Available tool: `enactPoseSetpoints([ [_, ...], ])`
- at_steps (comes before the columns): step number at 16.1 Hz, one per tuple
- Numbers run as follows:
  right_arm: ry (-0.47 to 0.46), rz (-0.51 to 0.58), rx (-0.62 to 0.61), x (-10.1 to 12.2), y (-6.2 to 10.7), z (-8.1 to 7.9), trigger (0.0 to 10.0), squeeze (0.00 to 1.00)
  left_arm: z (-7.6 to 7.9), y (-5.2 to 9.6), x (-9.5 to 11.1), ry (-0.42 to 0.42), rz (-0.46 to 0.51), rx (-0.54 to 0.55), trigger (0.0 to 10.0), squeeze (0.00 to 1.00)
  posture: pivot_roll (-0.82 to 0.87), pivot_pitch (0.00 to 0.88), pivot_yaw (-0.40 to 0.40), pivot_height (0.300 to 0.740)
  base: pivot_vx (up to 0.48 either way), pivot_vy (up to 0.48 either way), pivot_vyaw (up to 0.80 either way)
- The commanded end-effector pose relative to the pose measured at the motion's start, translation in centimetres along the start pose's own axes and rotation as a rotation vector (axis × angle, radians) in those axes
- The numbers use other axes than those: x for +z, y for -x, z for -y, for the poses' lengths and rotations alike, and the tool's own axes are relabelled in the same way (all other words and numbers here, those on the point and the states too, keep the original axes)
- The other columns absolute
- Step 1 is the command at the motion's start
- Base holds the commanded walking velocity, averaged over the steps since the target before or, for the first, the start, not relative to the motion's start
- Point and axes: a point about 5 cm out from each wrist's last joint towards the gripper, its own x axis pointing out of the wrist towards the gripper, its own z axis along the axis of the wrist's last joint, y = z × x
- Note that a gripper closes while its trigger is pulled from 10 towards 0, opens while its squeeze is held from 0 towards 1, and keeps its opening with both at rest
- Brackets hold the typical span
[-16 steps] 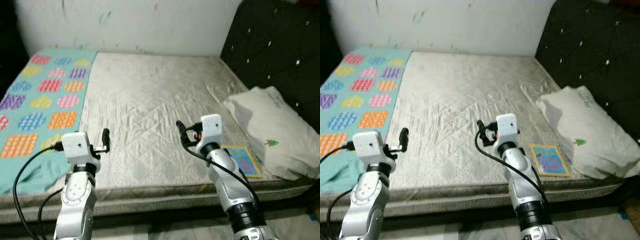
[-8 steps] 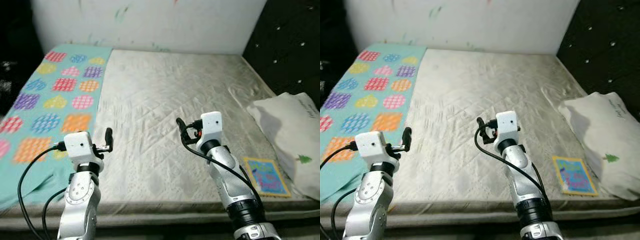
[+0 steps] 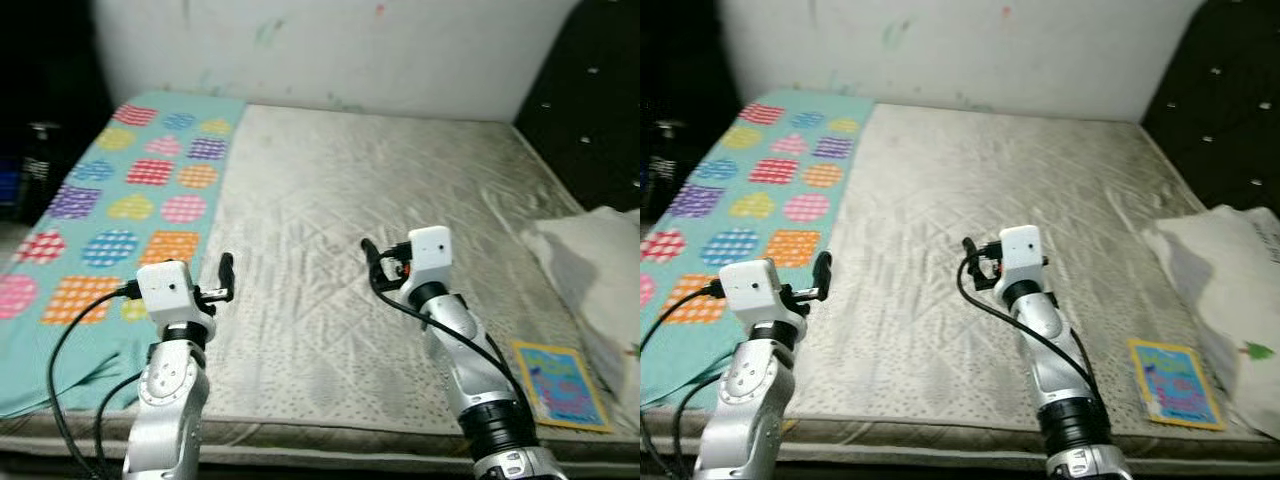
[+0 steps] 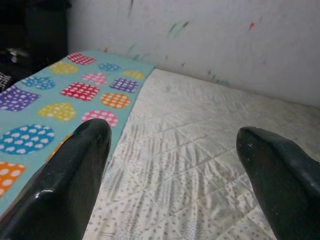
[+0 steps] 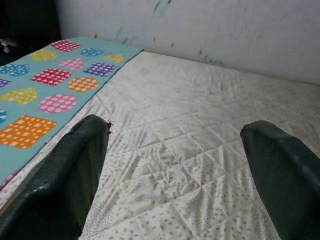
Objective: Clean up the room
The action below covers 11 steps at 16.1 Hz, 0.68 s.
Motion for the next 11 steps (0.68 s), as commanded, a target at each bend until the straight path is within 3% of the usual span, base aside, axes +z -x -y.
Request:
enactPoseSetpoints([
  [1, -0.006, 0.010, -0.008, 0.33, -0.19, 0.10, 10.0, 0.00, -0.03, -0.03, 0.09, 0.001, -0.002, -0.004, 10.0, 0.00, 0.08, 0.000, -0.049, 0.740, 0.000, 0.480, 0.00],
  [11, 0.003, 0.002, 0.000, 0.19, -0.21, 0.00, 10.0, 0.00, -0.08, -0.07, -0.04, 0.013, -0.013, 0.003, 10.0, 0.00, 0.07, 0.000, -0.051, 0.740, 0.000, 0.480, -0.05],
])
